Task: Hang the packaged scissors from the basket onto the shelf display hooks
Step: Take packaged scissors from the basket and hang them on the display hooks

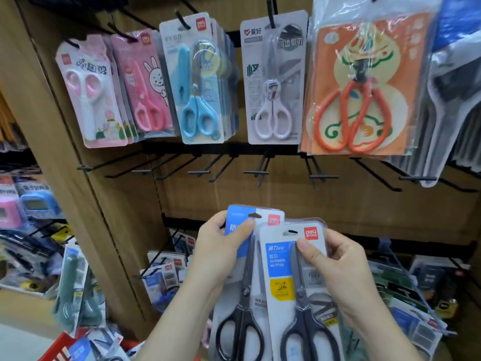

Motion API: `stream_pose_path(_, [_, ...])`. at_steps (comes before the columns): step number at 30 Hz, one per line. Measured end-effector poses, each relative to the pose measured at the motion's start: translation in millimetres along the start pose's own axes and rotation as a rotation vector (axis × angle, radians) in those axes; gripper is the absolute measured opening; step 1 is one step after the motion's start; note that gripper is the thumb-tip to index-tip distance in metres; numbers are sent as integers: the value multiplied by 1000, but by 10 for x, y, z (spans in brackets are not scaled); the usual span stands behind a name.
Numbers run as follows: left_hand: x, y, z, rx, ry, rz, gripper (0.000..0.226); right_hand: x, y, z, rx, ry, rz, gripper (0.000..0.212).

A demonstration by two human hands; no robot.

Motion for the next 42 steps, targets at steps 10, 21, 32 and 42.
stream_pose_path(10, [-223,172,-358,-174,23,31,17,98,-214,-38,-119,-129,82,12])
stream_pose_path(21, [-177,159,-500,-105,-31,44,22,111,-243,13,-90,-139,134,11])
stream_pose_path(32, [-72,298,-791,-67,-24,-129,20,254,-262,89,-20,-158,118,13])
stream_pose_path(42, [-14,133,-550,-218,-3,-119,43,49,-178,62,-101,-13,-91,20])
Point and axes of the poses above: each hand's wrist, its own z-axis away from the middle knuckle, its own y-axis out of the palm, x = y × z, the point moved 5 cm from there along -z, towards the middle knuckle, and after that the axes turned 12 degrees about -z, right-handed, at the moved point
